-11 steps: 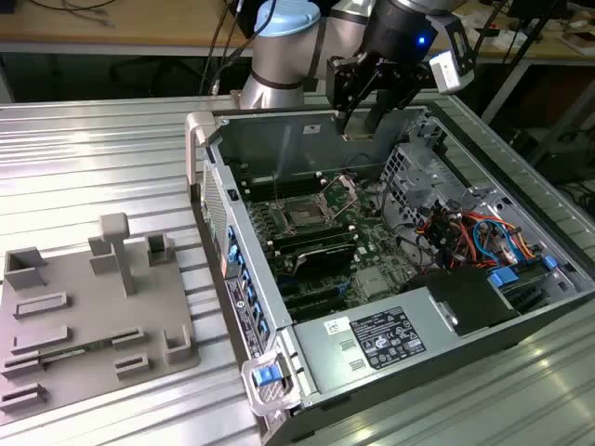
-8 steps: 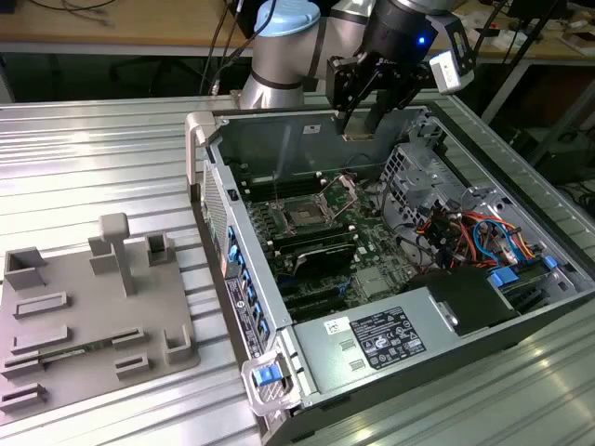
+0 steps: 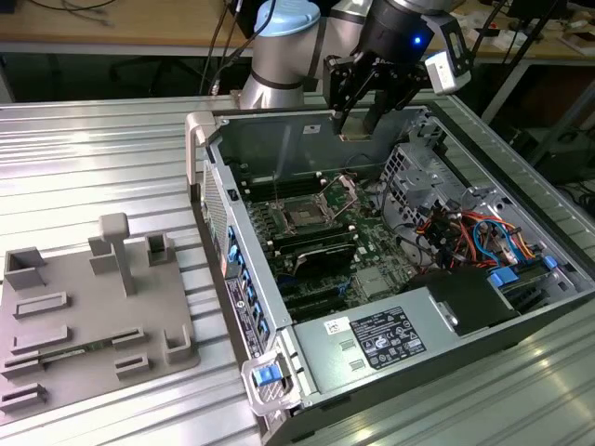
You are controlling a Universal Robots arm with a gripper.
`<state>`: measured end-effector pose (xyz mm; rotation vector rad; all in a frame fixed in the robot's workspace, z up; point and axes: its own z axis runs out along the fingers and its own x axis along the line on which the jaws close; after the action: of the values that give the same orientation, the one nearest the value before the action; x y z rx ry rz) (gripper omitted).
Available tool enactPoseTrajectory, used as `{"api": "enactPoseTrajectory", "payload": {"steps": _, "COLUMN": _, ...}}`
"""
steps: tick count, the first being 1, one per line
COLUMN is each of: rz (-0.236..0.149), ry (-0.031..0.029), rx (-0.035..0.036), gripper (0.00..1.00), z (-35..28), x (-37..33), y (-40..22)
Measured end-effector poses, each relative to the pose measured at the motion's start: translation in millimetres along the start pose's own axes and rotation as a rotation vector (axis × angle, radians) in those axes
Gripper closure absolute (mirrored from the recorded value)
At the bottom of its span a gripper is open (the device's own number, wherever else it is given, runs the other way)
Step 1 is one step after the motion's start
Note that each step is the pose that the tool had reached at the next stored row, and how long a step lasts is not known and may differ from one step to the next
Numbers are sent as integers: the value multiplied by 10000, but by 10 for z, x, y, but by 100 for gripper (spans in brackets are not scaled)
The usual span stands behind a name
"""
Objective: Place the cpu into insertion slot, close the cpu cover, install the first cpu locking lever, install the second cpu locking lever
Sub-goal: 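Place the cpu into insertion slot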
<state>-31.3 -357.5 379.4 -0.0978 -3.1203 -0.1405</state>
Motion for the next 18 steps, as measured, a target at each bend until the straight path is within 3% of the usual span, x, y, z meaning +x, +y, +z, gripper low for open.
{"api": "enactPoseTrajectory", "payload": {"steps": 9, "rz": 8, "ry": -1, "rx": 0, "gripper": 46, "z": 0, "x": 2, "y": 0}}
{"api": "enactPoseTrajectory", "payload": {"steps": 14, "rz": 480, "ry": -43, "rx": -9, "gripper": 46, "z": 2, "x": 10, "y": -1}}
{"api": "enactPoseTrajectory", "payload": {"steps": 18, "rz": 643, "ry": -58, "rx": -13, "gripper": 46, "z": 2, "x": 17, "y": -1}}
